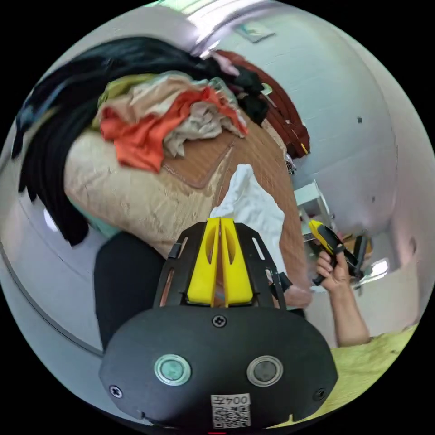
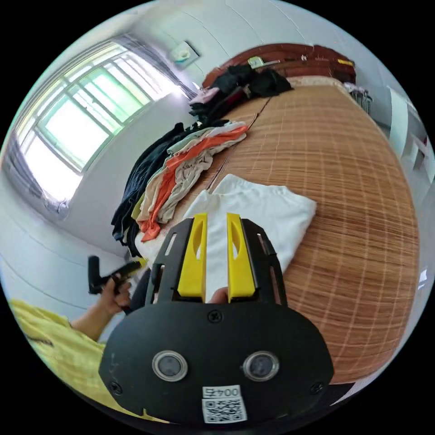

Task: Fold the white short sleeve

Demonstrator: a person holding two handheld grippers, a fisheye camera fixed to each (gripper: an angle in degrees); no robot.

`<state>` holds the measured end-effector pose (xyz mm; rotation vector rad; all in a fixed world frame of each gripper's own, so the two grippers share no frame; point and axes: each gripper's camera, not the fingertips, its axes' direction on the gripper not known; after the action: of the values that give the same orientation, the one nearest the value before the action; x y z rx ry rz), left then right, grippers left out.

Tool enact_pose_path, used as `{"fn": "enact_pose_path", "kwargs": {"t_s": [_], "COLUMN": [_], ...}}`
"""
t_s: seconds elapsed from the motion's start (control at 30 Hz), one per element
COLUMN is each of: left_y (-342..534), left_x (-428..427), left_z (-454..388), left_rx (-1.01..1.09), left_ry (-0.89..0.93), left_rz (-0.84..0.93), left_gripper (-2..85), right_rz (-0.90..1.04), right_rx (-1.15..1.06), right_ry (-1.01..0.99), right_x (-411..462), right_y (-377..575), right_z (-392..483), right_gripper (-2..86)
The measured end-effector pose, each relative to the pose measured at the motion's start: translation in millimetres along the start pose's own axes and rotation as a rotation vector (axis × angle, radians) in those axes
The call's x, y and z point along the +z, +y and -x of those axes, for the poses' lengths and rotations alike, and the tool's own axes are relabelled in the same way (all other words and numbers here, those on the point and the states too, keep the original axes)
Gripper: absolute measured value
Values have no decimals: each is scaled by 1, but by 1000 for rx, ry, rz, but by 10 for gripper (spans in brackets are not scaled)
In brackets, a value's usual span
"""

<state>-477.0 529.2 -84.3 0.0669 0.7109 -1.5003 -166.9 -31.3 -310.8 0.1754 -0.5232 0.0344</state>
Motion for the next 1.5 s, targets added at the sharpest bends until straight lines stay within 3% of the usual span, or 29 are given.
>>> {"fn": "enact_pose_path", "kwargs": {"t_s": [0.13, 0.3, 0.37, 1.17, 1.5], "left_y": [-11, -7, 5, 43, 52], "left_x": [47, 134, 166, 210, 211], "left_z": [-97, -140, -142, -177, -189], "left_rx": [477, 683, 707, 614, 615], "left_ry": [-127, -315, -345, -289, -322], "left_rz": [57, 238, 341, 335, 324], "left_gripper": [5, 7, 8, 8, 9], "right_rz": [-5, -58, -49, -8, 13], "right_rx": [-101, -183, -207, -248, -352], "right_ry": [138, 309, 316, 470, 518], "right_x": [-35, -34, -29, -22, -37], "right_y": [96, 184, 196, 219, 206], "right_z": [37, 105, 123, 210, 220], "right_gripper": [79, 83, 91, 76, 1]}}
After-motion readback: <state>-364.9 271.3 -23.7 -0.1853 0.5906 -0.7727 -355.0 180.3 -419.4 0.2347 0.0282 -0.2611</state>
